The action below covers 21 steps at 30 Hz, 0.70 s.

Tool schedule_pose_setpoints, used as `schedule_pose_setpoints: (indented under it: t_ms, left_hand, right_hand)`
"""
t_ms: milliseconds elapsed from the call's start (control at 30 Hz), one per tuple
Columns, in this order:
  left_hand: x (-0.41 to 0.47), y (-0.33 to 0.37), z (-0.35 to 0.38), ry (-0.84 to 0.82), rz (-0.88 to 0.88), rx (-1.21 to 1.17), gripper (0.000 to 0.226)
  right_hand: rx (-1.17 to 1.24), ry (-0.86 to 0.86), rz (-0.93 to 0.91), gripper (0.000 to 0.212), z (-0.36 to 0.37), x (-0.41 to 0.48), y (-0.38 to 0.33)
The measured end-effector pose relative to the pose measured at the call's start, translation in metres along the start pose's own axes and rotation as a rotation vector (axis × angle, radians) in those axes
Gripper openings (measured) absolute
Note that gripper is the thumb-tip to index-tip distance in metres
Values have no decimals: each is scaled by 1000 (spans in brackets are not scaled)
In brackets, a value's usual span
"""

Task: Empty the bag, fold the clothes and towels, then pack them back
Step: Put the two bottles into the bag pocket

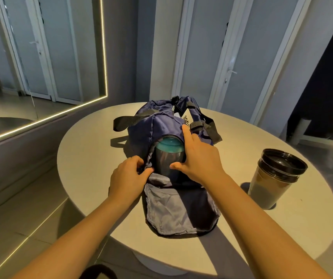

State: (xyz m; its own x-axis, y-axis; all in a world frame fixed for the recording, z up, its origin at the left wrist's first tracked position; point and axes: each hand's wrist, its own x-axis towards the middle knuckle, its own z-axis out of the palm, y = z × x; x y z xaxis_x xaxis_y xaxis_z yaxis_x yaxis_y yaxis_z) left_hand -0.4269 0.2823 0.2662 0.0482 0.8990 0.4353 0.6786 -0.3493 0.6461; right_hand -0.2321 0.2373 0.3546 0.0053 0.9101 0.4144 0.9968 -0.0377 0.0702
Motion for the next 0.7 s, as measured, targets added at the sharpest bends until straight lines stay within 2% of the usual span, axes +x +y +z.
schedule_pose_setpoints:
  t_ms: [33,133,233,333,467,533,600,667,700]
  left_hand:
    - [-1,0,-2,-6,15,20,27]
    - [-4,1,-6,16,86,38,34]
    - [-9,-2,-7,39,111,-22,32]
    - [-10,-6,-5,40,140,58,33]
    - [0,2,-2,-39,45,229,41]
    - [3,1,-2,-54,-16,119,46]
    - [-2,-4,-6,-41,-62,-22,42]
    - [-12,-6,-13,16,26,-59,35]
    - [-18,-4,-16,43,137,-51,29]
  right_hand:
    - [19,10,4,120,4,1,0]
    - [59,15,34,116,8,0,1]
    - [21,9,62,110,8,-2,2]
    - [-7,37,88,104,12,-2,0]
    - [15,42,118,93,16,1,-5]
    - [49,12,104,91,14,4,-3]
    - [91,-30,80,88,11,6,3]
    - [118,-42,47,82,10,6,9]
    - [127,-36,32,79,10,5,10]
